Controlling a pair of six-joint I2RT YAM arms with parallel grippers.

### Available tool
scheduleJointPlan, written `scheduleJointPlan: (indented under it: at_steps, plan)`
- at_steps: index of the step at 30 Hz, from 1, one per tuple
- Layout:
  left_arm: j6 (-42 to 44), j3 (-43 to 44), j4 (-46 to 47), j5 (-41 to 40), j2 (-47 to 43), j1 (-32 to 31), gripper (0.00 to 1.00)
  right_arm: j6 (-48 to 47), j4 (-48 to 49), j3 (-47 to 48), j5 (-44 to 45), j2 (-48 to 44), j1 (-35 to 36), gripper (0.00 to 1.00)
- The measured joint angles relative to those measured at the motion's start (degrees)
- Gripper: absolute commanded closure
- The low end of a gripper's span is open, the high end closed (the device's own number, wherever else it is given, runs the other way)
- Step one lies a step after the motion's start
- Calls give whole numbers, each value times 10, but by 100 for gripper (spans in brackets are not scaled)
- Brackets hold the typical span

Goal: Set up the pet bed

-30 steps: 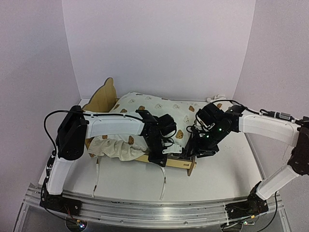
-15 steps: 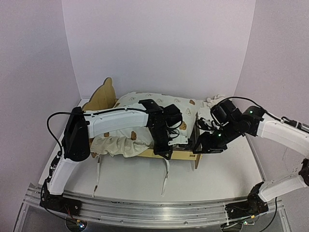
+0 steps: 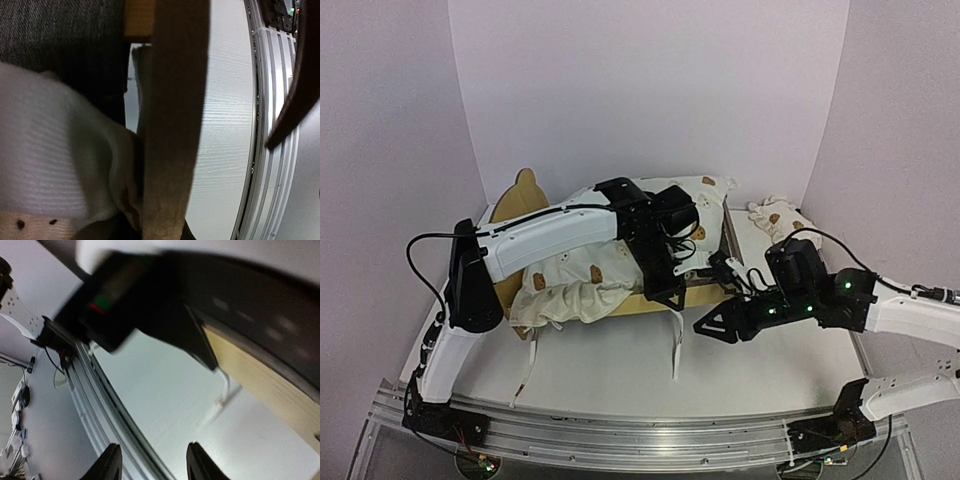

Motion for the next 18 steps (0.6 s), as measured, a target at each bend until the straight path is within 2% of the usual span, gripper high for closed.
scheduleJointPlan:
  at_steps: [5, 9, 12, 15, 18]
  plan:
    - [-8, -3, 11, 6, -13, 2, 100, -4, 216, -117, 42, 4, 35, 56]
    - [-18, -11, 30, 8, -25, 3, 100, 2, 279, -172, 82, 46, 34, 54]
    - [-18, -63, 63, 1, -48, 2, 100, -1, 266, -165, 94, 41, 35, 53]
    - [-14, -123, 98, -6, -71, 5, 100, -5, 175, -126, 103, 7, 37, 52]
    - [-5, -146, 105, -9, -77, 10, 100, -3, 98, -109, 121, -46, 35, 52]
